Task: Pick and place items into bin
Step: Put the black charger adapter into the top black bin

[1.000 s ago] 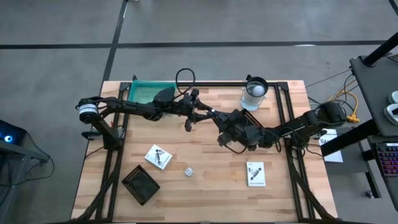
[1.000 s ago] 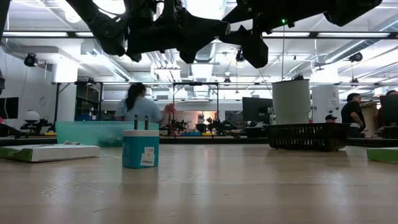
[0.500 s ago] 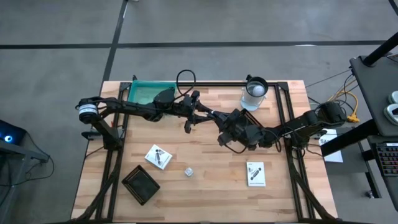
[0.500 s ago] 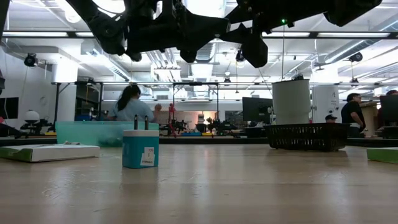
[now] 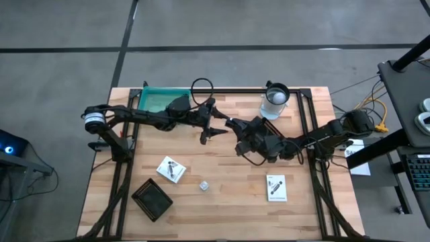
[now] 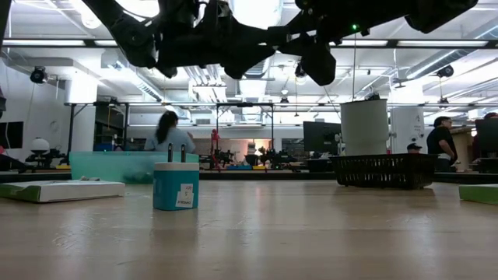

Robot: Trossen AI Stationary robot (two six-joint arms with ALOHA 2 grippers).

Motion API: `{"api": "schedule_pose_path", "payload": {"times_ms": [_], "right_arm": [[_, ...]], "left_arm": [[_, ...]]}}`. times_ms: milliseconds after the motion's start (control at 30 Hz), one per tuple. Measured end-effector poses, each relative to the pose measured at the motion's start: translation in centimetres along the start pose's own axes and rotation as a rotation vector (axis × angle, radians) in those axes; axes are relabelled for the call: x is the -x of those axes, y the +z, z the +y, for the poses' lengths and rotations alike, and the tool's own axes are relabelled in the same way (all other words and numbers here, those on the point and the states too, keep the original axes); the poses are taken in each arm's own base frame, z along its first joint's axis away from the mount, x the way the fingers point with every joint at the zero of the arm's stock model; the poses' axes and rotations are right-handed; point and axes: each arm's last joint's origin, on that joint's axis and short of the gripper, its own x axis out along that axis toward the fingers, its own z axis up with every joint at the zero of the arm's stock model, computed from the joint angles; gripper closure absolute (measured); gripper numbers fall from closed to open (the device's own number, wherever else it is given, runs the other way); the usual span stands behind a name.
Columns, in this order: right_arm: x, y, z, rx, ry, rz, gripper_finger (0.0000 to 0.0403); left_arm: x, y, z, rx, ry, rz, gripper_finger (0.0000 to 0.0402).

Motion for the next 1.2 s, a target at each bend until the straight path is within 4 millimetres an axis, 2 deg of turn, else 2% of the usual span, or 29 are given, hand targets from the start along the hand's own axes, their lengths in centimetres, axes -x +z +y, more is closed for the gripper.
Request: {"api": "schedule_pose_path", "payload": {"times_ms": [167, 333, 567, 767, 967, 1200], "right_arm": [[0.1, -0.3, 0.2, 0.012, -0.003, 0.047, 0.0260], [0.2, -0.8, 0.4, 0.019, -0.031, 0.164, 0.0260], [0.4, -1.5, 0.8, 0.018, -0.048, 0.262, 0.0260], [1.0, -2.9, 2.0, 0.024, -0.067, 0.377, 0.0260], [1.8, -4.4, 3.5, -0.094, -0.075, 0.383, 0.0260], [2.9, -6.4, 5.2, -0.267, -0.091, 0.388, 0.0259]], "left_arm": [[0.7, 0.0, 0.3, 0.011, 0.029, 0.082, 0.0132], [1.8, 0.5, 0.4, 0.060, 0.083, 0.174, 0.0131], [2.6, 0.0, 0.2, 0.111, 0.157, 0.304, 0.0130], [3.7, 0.0, -0.3, 0.160, 0.175, 0.418, 0.0130], [4.9, 1.2, -0.8, 0.157, 0.254, 0.462, 0.0130], [5.1, 1.5, -0.8, 0.145, 0.273, 0.453, 0.0130]]}}
